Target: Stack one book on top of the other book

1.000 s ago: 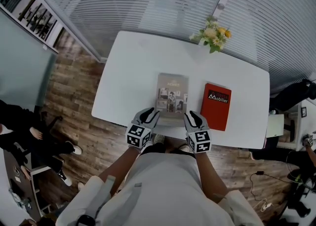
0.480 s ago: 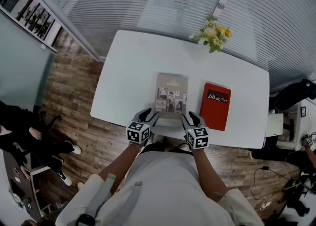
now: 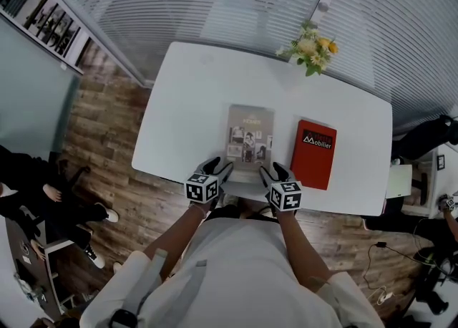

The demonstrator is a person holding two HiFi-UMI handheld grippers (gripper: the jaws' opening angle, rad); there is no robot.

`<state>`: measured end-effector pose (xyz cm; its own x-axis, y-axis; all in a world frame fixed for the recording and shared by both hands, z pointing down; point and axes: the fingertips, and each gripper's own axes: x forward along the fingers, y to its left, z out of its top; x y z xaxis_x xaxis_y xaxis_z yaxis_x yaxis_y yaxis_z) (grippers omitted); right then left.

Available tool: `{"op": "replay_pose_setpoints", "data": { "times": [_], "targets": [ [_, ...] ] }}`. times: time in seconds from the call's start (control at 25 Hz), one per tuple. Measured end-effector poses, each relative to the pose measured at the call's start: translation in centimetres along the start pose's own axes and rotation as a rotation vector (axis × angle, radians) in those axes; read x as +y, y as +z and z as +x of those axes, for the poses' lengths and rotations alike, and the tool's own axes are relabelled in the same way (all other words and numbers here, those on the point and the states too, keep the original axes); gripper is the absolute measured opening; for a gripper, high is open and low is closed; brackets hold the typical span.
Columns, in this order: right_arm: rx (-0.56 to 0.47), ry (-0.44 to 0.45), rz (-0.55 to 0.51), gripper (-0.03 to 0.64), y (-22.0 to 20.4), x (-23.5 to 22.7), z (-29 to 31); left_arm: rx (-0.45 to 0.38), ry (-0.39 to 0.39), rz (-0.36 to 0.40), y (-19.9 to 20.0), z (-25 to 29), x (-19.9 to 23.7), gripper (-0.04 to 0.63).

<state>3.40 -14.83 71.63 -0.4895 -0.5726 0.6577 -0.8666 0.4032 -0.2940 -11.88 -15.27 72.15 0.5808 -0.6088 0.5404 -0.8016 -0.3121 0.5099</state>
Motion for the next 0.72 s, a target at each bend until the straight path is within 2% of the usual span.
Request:
{"op": "replay_pose_setpoints", "data": {
  "times": [0.32, 0.6, 0.72],
  "targets": [
    [0.018, 0.025, 0.057, 0.224, -0.77, 0.13, 0.82, 0.030, -0.002, -0.044, -0.52, 0.61, 0.36, 0.229],
    [0.008, 0.066, 0.120, 0.221, -0.78, 0.38, 0.99, 0.047, -0.007, -0.034, -0.64, 0.88, -0.02, 0.227],
    [0.007, 0.084, 0.128, 0.193, -0.82, 0.78, 1.06, 0.050, -0.019, -0.029, -0.59, 0.91, -0.20, 0.218]
  ]
}}
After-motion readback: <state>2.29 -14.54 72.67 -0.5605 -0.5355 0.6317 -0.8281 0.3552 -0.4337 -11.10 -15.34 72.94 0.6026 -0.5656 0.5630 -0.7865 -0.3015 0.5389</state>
